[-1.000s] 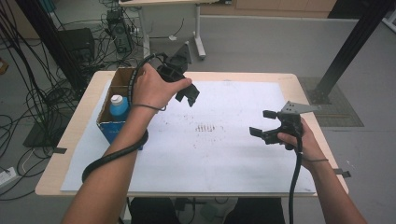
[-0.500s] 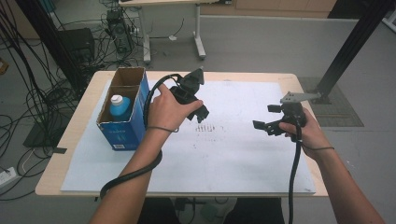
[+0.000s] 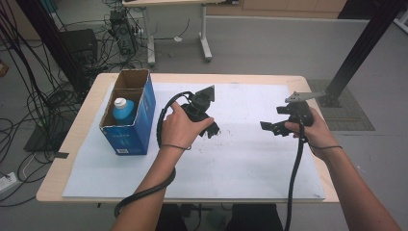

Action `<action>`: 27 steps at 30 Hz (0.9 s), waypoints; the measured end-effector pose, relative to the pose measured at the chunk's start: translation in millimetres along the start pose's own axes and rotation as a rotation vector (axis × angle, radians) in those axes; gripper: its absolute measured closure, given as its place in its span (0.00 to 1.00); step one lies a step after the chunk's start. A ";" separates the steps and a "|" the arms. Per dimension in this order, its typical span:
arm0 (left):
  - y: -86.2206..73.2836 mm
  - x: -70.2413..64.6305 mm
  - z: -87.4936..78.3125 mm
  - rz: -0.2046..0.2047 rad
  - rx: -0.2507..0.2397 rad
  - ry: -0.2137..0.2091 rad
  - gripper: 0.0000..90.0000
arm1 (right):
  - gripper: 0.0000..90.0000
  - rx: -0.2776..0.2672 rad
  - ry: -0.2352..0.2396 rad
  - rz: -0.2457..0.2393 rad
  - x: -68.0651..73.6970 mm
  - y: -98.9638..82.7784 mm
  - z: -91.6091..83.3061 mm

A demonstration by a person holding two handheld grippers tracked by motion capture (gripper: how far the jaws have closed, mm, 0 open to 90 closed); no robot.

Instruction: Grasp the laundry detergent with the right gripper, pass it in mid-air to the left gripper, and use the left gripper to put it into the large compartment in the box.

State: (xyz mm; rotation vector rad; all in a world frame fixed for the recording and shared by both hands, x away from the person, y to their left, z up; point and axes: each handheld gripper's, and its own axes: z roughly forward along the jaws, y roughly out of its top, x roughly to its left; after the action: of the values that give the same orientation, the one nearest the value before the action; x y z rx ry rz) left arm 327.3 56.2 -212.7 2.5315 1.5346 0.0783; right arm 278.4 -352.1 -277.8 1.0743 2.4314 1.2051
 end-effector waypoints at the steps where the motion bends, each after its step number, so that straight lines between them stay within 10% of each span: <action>1: 0.0 -0.2 0.9 0.000 -0.001 0.000 0.09 | 0.04 0.001 0.000 -0.003 1.4 0.6 -0.5; 27: 2.0 -0.7 6.5 0.006 0.010 -0.023 0.09 | 0.04 -0.010 -0.001 -0.024 11.3 5.1 -0.4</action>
State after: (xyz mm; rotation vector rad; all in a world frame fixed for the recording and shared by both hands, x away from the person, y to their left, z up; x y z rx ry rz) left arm 329.7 53.9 -218.7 2.5357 1.5227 0.0423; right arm 272.8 -342.4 -272.4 1.0400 2.4275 1.2078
